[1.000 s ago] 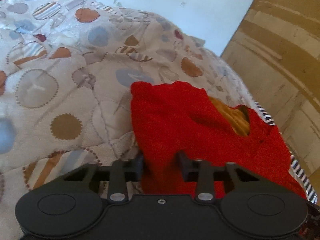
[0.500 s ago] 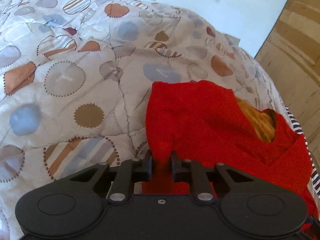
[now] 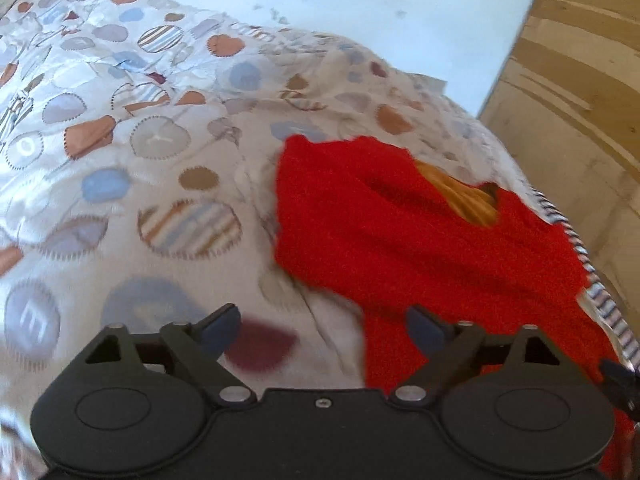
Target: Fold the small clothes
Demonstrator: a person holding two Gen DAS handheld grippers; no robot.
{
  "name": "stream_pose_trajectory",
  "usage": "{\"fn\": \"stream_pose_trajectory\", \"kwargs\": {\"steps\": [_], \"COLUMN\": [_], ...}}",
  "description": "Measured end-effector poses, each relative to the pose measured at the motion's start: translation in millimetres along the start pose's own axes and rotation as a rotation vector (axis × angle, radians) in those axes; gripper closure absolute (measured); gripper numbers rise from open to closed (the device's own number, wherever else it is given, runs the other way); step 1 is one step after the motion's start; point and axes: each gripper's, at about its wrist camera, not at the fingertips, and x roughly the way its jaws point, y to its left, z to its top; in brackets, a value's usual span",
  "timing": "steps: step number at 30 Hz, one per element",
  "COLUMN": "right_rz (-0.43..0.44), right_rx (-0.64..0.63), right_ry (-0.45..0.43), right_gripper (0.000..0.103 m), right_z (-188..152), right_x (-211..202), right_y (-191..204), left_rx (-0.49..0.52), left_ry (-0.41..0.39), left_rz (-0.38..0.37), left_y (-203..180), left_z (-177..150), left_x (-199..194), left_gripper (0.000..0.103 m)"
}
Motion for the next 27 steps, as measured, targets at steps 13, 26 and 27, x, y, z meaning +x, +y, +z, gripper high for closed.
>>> {"fn": "stream_pose_trajectory", "kwargs": {"steps": [13,26,27], "right_rz": [-0.271,-0.241,-0.233], "right_rx": [0.022,0.102,0.105], "right_ry": [0.017,0.024,0.029], "right_gripper": [0.0,0.021,0.023], "right_z": [-50,-58,-59], "right_x": [-105,-112,-110], "right_y": [-32,-57,-56], "left_rx": [0.042,-0.011,-0.019], "left_ry": [0.03,0.141,0.139], "left_rz": [-0.038,-0.079,-0.081], "left_y": [-38,-33,-32], "left_z": [-95,-139,-142], "left_x": [-77,-86,-87], "left_gripper": [0.003,0.019,0.02]}}
